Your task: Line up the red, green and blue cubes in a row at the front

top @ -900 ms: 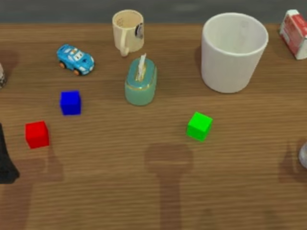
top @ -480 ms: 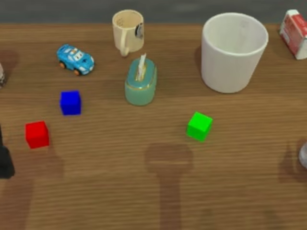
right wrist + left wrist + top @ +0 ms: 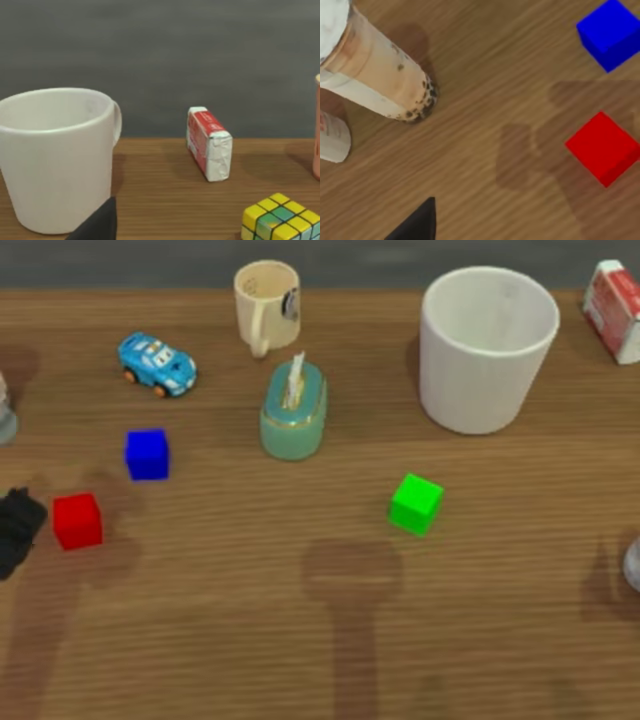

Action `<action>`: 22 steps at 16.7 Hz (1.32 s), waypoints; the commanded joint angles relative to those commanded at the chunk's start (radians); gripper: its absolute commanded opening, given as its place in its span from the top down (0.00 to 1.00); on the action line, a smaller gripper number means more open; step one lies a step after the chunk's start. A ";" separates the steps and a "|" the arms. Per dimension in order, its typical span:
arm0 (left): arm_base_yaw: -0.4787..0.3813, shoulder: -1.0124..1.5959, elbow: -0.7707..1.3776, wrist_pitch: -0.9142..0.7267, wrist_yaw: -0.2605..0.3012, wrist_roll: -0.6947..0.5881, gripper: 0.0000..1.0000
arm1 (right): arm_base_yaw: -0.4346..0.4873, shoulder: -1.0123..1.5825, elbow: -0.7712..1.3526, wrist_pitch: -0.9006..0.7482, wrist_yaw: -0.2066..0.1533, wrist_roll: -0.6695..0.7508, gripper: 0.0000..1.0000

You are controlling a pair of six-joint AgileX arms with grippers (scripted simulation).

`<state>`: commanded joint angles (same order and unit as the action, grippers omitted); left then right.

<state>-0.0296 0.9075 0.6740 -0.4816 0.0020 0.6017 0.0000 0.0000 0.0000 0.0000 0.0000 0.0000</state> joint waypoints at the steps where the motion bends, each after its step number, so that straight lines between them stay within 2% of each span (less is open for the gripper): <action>1: -0.003 0.113 0.071 -0.055 -0.001 0.066 0.00 | 0.000 0.000 0.000 0.000 0.000 0.000 0.00; 7: -0.018 0.700 0.468 -0.354 -0.006 0.428 0.00 | 0.000 0.000 0.000 0.000 0.000 0.000 0.00; 12: -0.026 0.998 0.706 -0.509 -0.004 0.630 0.00 | 0.000 0.000 0.000 0.000 0.000 0.000 0.00; 15: -0.028 1.077 0.773 -0.547 -0.001 0.684 0.00 | 0.000 0.000 0.000 0.000 0.000 0.000 0.00; 22: -0.025 1.090 0.766 -0.532 -0.001 0.688 0.00 | 0.000 0.000 0.000 0.000 0.000 0.000 0.00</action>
<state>-0.0543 1.9976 1.4398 -1.0133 0.0012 1.2902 0.0000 0.0000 0.0000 0.0000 0.0000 0.0000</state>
